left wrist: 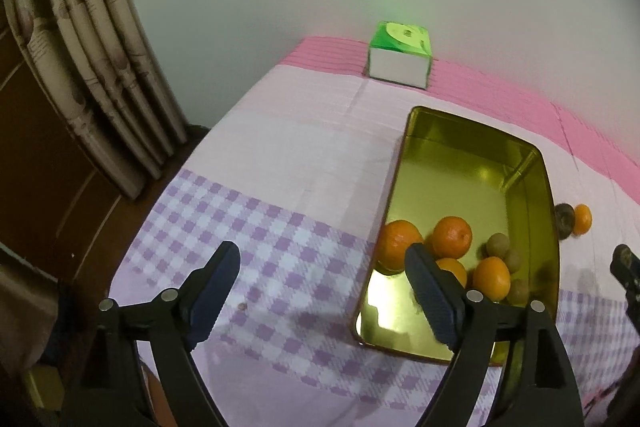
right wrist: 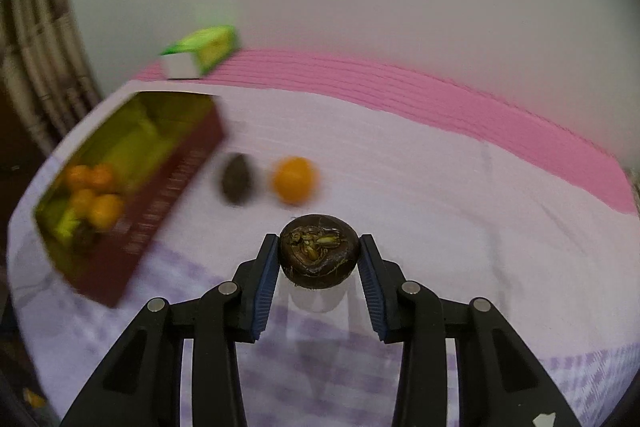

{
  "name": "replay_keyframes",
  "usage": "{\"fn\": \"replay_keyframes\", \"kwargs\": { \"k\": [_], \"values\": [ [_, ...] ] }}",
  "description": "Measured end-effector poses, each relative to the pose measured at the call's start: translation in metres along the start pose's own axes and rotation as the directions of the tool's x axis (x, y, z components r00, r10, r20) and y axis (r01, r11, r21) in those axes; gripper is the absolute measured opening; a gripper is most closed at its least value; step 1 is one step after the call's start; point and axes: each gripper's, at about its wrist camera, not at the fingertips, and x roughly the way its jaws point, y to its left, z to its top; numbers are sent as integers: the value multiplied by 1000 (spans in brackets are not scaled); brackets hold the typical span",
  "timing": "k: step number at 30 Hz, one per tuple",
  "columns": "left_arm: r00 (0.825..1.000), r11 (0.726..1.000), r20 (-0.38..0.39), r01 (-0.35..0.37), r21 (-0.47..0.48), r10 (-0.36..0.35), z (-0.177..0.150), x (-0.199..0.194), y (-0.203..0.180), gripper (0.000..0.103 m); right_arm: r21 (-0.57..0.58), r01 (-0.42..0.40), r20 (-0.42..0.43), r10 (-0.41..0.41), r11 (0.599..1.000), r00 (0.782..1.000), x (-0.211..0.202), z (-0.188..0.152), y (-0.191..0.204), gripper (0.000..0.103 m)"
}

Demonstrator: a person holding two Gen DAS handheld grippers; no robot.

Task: Organize fruits
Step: 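Carry the dark brown fruit into the tin tray with the right gripper and open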

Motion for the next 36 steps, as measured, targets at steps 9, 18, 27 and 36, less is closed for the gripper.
{"fn": "replay_keyframes", "kwargs": {
  "k": [9,18,27,36],
  "values": [
    [1000,998,14,-17,-59,18,2,-7,18,85,-177,-181,13,186,967,982,-9,24,113,36],
    [1000,993,2,-24,-114,24,3,-5,34,88,-258,-225,-68,215,939,974,18,17,162,36],
    [1000,994,-5,-21,-106,21,1,-3,33,88,-265,-225,-100,205,938,974,31,9,168,36],
    [1000,994,-8,-23,-103,23,1,-2,31,89,-294,-222,-114,196,930,974,36,7,176,36]
  ]
}}
